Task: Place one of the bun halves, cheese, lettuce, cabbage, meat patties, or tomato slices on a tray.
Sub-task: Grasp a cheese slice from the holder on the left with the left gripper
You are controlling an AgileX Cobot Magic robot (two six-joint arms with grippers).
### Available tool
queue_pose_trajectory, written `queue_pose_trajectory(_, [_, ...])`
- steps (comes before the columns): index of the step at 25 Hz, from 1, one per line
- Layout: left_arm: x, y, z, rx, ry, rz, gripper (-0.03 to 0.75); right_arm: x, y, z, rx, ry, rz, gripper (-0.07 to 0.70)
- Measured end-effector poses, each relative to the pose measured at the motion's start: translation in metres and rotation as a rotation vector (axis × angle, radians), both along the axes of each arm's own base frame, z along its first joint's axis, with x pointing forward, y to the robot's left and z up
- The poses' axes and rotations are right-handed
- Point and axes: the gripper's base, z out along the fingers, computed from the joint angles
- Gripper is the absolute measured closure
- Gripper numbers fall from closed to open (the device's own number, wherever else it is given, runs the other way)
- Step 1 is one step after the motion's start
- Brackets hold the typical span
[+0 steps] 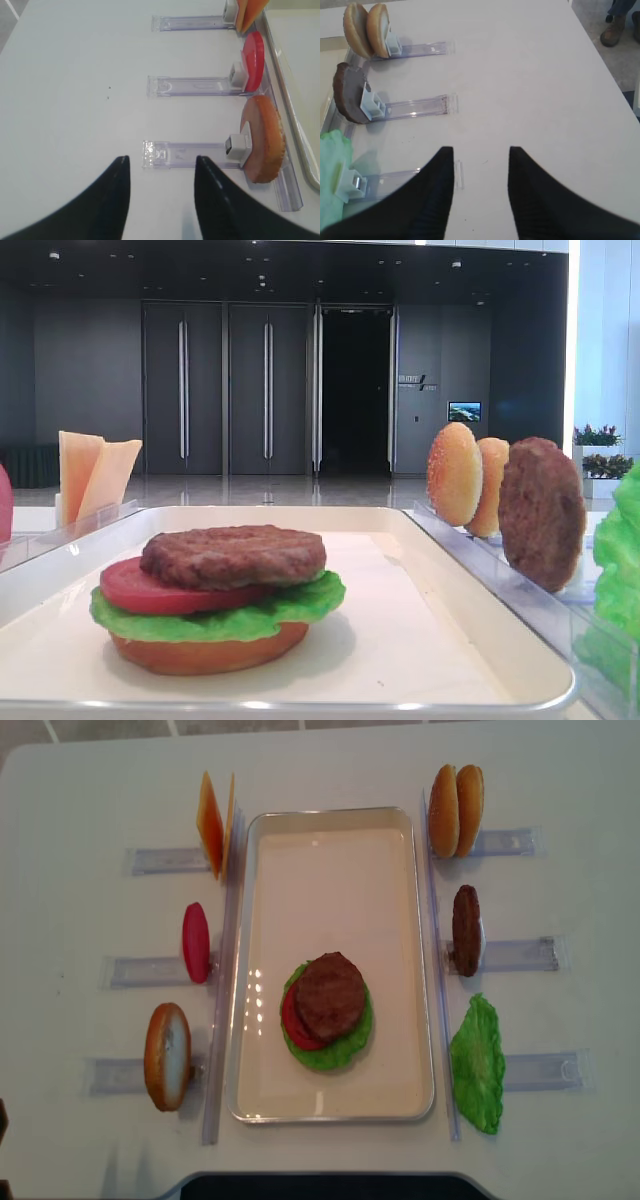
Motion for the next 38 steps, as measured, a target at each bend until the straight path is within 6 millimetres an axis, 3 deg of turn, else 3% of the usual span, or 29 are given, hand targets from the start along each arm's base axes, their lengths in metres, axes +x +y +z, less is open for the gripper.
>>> queue_pose_trajectory(11, [0.000, 0.000, 0.001, 0.017, -0.001, -0.012, 0.388, 0.000, 0.000, 0.000, 0.000, 0.000, 0.000, 0.346])
queue_pose_trajectory(16, [-0.002, 0.000, 0.011, 0.008, -0.028, -0.004, 0.388, 0.000, 0.000, 0.000, 0.000, 0.000, 0.000, 0.346])
queue_pose_trajectory(21, [0.015, 0.001, 0.026, -0.043, 0.047, 0.040, 0.388, 0.000, 0.000, 0.000, 0.000, 0.000, 0.000, 0.346])
queue_pose_trajectory(27, [0.072, 0.003, 0.050, -0.071, 0.254, 0.068, 0.388, 0.000, 0.000, 0.000, 0.000, 0.000, 0.000, 0.346])
queue_pose_trajectory(32, [0.149, 0.006, 0.062, -0.072, 0.426, 0.073, 0.388, 0.000, 0.000, 0.000, 0.000, 0.000, 0.000, 0.346])
queue_pose_trajectory(38, [0.246, 0.009, 0.061, -0.071, 0.531, 0.073, 0.388, 0.000, 0.000, 0.000, 0.000, 0.000, 0.000, 0.347])
